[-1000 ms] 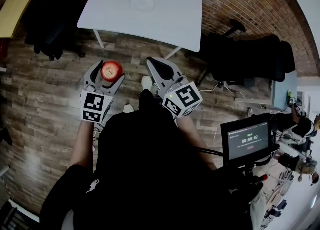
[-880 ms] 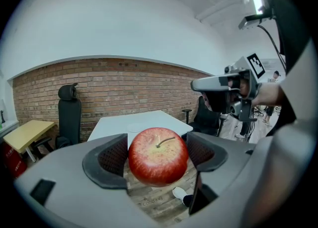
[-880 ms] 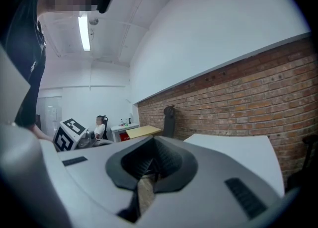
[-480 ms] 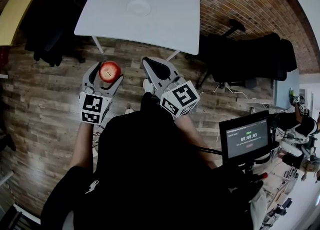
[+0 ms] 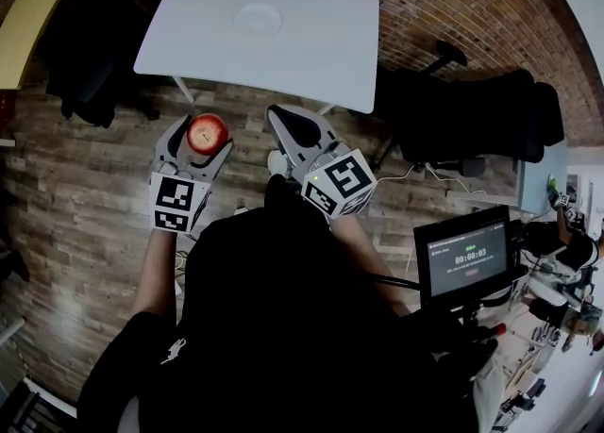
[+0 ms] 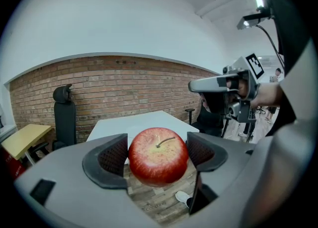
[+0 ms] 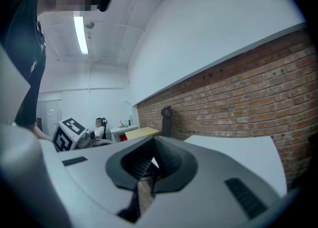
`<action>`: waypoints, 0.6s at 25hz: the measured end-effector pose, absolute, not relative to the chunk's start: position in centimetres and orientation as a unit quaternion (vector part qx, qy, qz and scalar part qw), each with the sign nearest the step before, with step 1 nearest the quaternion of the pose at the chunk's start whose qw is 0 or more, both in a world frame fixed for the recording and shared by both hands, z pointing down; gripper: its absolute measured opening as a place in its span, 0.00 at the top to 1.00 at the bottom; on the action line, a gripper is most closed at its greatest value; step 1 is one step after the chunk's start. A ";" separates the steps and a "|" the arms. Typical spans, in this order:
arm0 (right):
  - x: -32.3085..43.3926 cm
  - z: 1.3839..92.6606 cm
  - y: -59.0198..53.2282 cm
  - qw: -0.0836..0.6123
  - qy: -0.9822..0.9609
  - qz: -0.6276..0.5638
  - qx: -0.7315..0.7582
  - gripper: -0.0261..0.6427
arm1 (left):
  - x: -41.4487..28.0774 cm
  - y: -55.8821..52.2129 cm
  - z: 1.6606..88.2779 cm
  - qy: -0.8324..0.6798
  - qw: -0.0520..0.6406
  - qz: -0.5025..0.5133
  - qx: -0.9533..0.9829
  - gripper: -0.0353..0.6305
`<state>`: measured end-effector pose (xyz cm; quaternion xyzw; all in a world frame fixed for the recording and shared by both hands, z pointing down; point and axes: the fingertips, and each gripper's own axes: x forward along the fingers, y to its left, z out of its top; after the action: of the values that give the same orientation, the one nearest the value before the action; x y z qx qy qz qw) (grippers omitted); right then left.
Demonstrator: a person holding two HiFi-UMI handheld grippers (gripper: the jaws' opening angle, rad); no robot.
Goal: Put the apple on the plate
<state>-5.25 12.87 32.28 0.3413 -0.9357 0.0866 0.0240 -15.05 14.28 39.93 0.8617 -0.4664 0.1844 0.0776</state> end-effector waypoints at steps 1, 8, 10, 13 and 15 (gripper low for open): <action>-4.6 32.6 11.4 0.024 -0.936 0.091 0.340 0.96 | -14.4 12.9 40.2 -0.466 0.081 0.188 0.861 0.38; -3.5 33.2 7.6 0.024 -0.937 0.102 0.332 0.95 | -13.3 9.4 40.5 -0.470 0.087 0.193 0.857 0.38; -3.8 33.0 7.7 0.024 -0.939 0.100 0.329 0.96 | -13.6 9.6 40.2 -0.472 0.087 0.192 0.856 0.38; -4.4 32.8 7.8 0.025 -0.941 0.098 0.323 0.95 | -14.2 9.7 40.0 -0.476 0.085 0.193 0.854 0.38; -4.9 32.8 8.0 0.027 -0.943 0.099 0.318 0.95 | -14.6 9.9 39.9 -0.479 0.085 0.192 0.853 0.38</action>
<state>-4.88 8.02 32.84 0.3180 -0.9426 0.0985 0.0270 -14.65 9.87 39.90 0.8526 -0.4786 0.1922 0.0847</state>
